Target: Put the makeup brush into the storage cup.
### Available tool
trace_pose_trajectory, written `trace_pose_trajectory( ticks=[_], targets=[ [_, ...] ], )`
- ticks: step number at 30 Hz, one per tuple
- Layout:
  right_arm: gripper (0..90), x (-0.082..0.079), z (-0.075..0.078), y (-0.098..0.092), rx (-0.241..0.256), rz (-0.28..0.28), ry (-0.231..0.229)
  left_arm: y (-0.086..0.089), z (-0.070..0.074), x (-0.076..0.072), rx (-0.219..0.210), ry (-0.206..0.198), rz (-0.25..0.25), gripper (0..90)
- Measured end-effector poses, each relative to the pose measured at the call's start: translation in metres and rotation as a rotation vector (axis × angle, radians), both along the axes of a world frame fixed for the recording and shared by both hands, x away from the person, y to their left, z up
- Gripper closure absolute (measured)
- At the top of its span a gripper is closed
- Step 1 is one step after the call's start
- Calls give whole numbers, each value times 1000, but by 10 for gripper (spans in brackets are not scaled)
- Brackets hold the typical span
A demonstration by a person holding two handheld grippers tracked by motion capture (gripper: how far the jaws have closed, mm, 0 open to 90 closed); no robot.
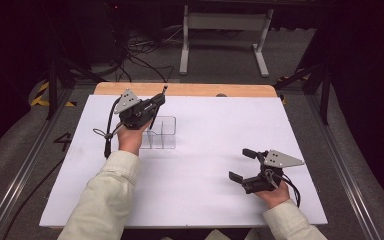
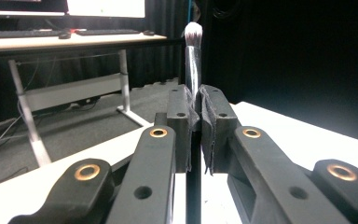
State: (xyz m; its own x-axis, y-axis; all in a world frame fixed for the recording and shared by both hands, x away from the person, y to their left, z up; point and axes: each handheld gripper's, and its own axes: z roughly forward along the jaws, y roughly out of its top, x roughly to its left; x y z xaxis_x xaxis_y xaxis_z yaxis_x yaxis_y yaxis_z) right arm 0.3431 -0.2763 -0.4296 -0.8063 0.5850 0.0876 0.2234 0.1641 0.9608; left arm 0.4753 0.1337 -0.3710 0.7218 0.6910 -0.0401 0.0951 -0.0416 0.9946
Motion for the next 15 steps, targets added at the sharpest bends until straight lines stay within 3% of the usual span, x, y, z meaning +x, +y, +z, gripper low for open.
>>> trace_pose_trajectory(
  ticks=[15],
  targets=[
    [10,0,0,1,4,5,7,0,-8,-1,5,32,8,828]
  ],
)
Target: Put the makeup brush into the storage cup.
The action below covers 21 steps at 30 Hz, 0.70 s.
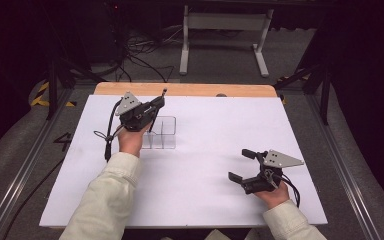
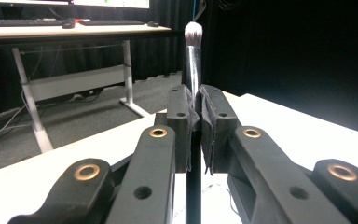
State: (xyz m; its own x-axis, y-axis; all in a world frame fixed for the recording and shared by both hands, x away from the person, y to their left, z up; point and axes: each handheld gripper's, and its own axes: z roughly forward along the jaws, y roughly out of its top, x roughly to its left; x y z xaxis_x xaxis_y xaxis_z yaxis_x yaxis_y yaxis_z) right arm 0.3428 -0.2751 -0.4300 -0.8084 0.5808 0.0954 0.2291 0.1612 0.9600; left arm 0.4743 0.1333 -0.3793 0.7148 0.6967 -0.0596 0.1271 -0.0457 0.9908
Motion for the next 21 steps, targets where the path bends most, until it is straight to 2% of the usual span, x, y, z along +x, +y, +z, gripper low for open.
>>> trace_pose_trajectory(
  ticks=[5,21],
  targets=[
    [11,0,0,0,7,2,5,-1,-5,0,20,12,9,829],
    [13,1,0,-1,11,1,12,1,-7,-2,15,30,-7,823]
  ],
)
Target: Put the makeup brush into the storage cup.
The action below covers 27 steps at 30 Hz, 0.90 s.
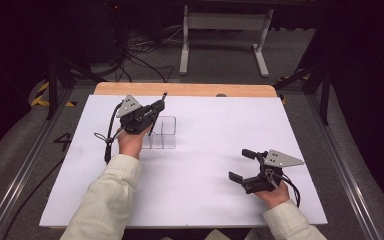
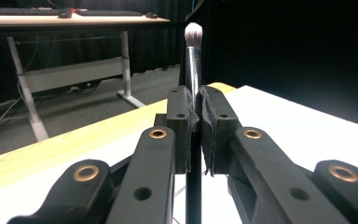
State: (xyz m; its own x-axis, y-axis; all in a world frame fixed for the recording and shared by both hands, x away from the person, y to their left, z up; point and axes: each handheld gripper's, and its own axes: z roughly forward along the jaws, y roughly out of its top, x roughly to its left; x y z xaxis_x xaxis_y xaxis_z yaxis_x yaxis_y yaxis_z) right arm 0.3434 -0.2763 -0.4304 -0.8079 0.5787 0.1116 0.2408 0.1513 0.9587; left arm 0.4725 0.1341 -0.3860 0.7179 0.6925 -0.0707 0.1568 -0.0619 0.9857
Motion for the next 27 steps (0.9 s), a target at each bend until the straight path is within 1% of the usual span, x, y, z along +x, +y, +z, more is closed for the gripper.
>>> trace_pose_trajectory(
  ticks=[1,2,3,4,6,7,8,9,11,12,15,16,19,22,23,27],
  targets=[
    [12,0,0,0,0,0,0,1,0,0,4,-5,-2,821],
    [12,0,0,0,0,0,-1,1,0,0,4,-5,-2,799],
    [12,0,0,0,1,0,-1,1,0,1,-6,14,-10,701],
    [12,0,0,0,1,0,-1,1,0,1,-6,14,-10,622],
    [12,0,0,-1,9,2,1,1,0,1,0,34,4,419],
    [12,1,1,-1,8,0,0,2,0,1,0,61,-5,382],
    [12,1,1,-1,9,-1,-1,3,0,0,-10,72,-15,360],
    [12,1,1,-1,9,-1,-1,5,0,0,-12,76,-20,360],
    [12,1,1,-2,9,-5,-4,9,2,-2,-12,83,-24,290],
    [12,1,2,-2,9,-6,-6,10,3,-4,-18,83,-25,271],
    [12,2,3,-4,11,-13,-11,14,8,-9,-20,78,-32,216],
    [12,3,4,-4,12,-16,-13,14,9,-11,-24,78,-41,202],
    [12,4,6,-7,10,-21,-17,15,14,-18,-17,72,-62,170],
    [10,5,8,-9,13,-28,-25,17,17,-25,-25,72,-90,139],
    [10,5,8,-9,13,-28,-25,17,17,-25,-25,72,-90,130],
    [7,6,12,-13,7,-35,-32,22,21,-38,-29,67,-125,115]
  ],
)
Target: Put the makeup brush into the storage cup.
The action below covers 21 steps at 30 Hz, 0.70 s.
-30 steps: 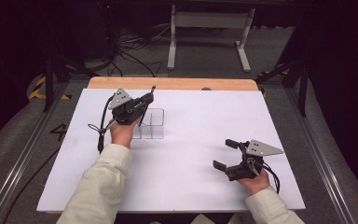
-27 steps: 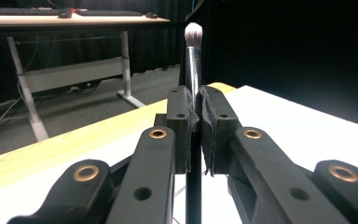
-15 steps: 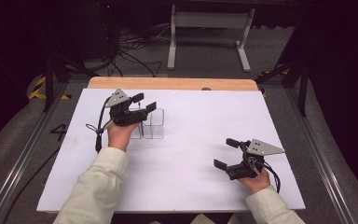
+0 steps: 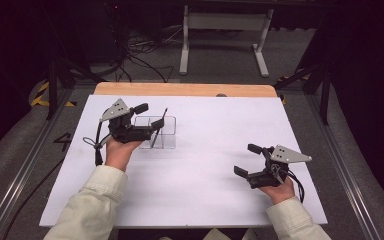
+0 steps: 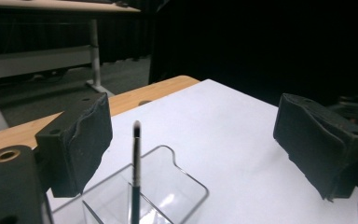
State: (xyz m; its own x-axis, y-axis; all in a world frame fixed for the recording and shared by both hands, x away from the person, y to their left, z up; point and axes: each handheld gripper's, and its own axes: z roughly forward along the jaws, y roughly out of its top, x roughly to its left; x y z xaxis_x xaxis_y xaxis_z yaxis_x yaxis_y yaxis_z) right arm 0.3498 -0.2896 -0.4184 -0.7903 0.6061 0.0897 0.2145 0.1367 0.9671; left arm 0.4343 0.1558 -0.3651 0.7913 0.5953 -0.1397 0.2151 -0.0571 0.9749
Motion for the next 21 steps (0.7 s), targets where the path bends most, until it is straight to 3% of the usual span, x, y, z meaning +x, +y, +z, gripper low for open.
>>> trace_pose_trajectory(
  ticks=[5,12,21],
  targets=[
    [4,1,3,-5,-9,1,-3,6,1,-16,2,2,-37,90],
    [1,1,9,-11,-18,24,-21,19,-3,-33,-4,6,-52,72],
    [1,4,9,-18,4,17,-11,34,-12,-55,1,8,-72,50]
  ],
)
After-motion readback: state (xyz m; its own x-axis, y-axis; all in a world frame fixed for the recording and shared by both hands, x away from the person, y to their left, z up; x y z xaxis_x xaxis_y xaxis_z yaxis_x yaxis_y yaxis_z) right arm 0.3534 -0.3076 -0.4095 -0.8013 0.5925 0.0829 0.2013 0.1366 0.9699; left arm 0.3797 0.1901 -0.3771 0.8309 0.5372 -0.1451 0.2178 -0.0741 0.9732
